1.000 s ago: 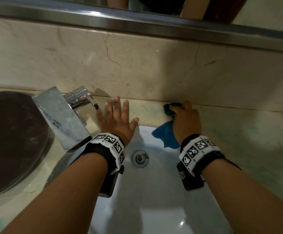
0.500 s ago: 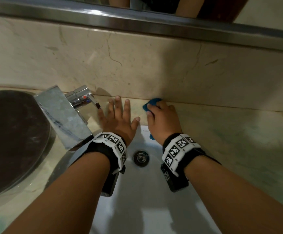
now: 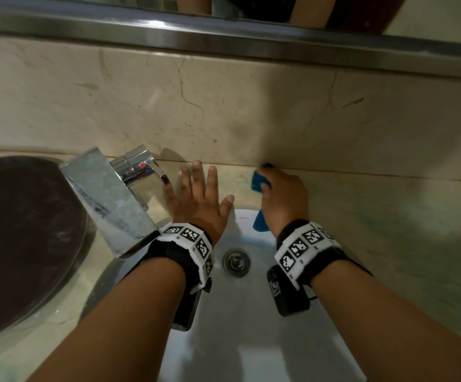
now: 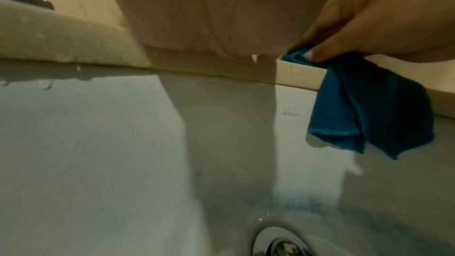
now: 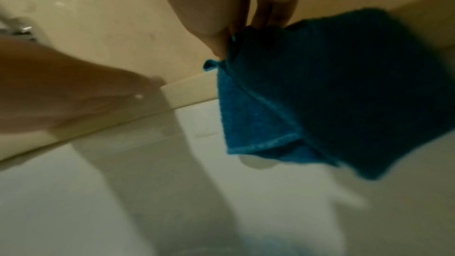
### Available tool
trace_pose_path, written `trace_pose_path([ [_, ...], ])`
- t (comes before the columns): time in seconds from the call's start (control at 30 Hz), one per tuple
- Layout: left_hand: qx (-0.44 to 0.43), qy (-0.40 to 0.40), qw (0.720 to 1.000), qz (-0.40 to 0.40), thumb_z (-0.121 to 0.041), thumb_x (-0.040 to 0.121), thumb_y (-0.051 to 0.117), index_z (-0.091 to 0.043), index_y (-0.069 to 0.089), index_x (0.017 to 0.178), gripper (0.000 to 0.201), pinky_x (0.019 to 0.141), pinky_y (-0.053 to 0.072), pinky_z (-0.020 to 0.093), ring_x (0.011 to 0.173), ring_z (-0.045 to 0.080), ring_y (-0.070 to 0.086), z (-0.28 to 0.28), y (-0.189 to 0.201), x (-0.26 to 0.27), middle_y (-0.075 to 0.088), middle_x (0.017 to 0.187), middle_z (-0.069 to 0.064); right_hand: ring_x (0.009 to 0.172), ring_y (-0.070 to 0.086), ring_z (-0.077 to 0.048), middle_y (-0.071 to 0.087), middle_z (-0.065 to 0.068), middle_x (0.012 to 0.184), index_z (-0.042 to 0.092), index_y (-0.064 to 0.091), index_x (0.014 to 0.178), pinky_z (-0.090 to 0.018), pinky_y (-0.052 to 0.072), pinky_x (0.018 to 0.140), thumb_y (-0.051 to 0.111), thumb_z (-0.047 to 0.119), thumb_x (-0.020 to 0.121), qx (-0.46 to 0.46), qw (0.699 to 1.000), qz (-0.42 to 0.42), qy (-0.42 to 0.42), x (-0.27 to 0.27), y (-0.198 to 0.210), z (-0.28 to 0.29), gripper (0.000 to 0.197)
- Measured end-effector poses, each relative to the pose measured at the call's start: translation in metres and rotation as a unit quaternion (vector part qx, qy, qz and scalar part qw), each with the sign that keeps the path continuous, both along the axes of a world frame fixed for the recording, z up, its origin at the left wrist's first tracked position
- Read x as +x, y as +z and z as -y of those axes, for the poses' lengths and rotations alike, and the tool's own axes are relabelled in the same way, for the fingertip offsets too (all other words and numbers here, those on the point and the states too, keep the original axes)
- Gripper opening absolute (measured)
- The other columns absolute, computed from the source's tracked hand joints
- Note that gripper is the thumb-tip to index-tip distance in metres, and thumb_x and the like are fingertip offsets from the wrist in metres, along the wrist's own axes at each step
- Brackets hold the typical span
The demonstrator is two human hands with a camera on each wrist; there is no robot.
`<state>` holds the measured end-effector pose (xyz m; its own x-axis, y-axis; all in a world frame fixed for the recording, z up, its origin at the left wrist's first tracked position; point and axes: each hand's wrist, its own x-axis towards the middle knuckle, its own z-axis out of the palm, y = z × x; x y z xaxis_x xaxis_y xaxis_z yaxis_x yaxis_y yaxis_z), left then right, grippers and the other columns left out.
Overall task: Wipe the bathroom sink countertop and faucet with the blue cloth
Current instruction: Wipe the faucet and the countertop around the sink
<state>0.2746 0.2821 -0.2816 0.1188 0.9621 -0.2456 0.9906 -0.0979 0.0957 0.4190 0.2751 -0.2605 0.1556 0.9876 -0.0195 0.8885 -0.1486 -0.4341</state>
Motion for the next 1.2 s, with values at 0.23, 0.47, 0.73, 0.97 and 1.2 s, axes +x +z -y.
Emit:
trace_pose_path([
  [0.23,-0.013,-0.007,1.0,-0.012,-0.051,0.096,0.013,-0.021,-0.016,0.148,0.067,0.112,-0.007,0.057,0.144,0.026,-0.018,0.0,0.001,-0.002,-0.023,0.155,0.006,0.104,0.054,-0.032,0.065,-0.01,0.117,0.013,0.061,0.12,-0.029,0.039,0.094,0.048,-0.001,0.084,0.036,0.991,-0.053,0.118,-0.044,0.005,-0.009,0.041],
  [0.47,-0.004,0.002,1.0,0.009,-0.055,0.095,0.014,-0.023,-0.013,0.149,0.068,0.112,-0.008,0.056,0.144,0.026,-0.015,0.001,0.003,-0.001,-0.021,0.156,0.005,0.107,0.057,-0.028,0.062,-0.012,0.119,0.018,0.059,0.122,-0.036,0.045,0.095,0.043,0.001,0.091,-0.006,0.999,-0.044,0.028,0.013,-0.01,-0.004,0.038],
  [0.73,0.0,0.001,1.0,0.001,-0.054,0.095,0.014,-0.022,-0.013,0.149,0.068,0.112,-0.007,0.057,0.144,0.027,-0.014,0.002,0.002,0.0,-0.02,0.156,0.006,0.11,0.051,-0.032,0.056,-0.001,0.13,0.017,0.054,0.127,-0.036,0.04,0.098,0.045,0.0,0.09,0.017,0.999,0.005,0.044,-0.002,-0.013,-0.002,0.041],
  [0.97,0.014,0.0,1.0,-0.014,-0.056,0.094,0.013,-0.023,-0.012,0.149,0.068,0.112,-0.001,0.057,0.145,0.028,-0.01,0.001,0.0,-0.001,-0.017,0.157,0.006,0.123,0.039,-0.025,0.035,0.002,0.15,0.025,0.041,0.139,-0.025,0.025,0.105,0.042,0.006,0.092,0.018,0.984,0.038,0.174,-0.01,-0.004,-0.003,0.051],
  [1.2,0.011,-0.002,1.0,-0.021,-0.055,0.095,0.013,-0.022,-0.011,0.149,0.068,0.113,-0.002,0.058,0.145,0.028,-0.01,-0.001,-0.001,0.0,-0.017,0.157,0.006,0.13,0.03,-0.026,0.029,0.004,0.152,0.026,0.036,0.142,-0.029,0.025,0.108,0.034,0.0,0.093,-0.03,0.994,0.03,0.097,0.013,-0.003,0.003,0.055],
])
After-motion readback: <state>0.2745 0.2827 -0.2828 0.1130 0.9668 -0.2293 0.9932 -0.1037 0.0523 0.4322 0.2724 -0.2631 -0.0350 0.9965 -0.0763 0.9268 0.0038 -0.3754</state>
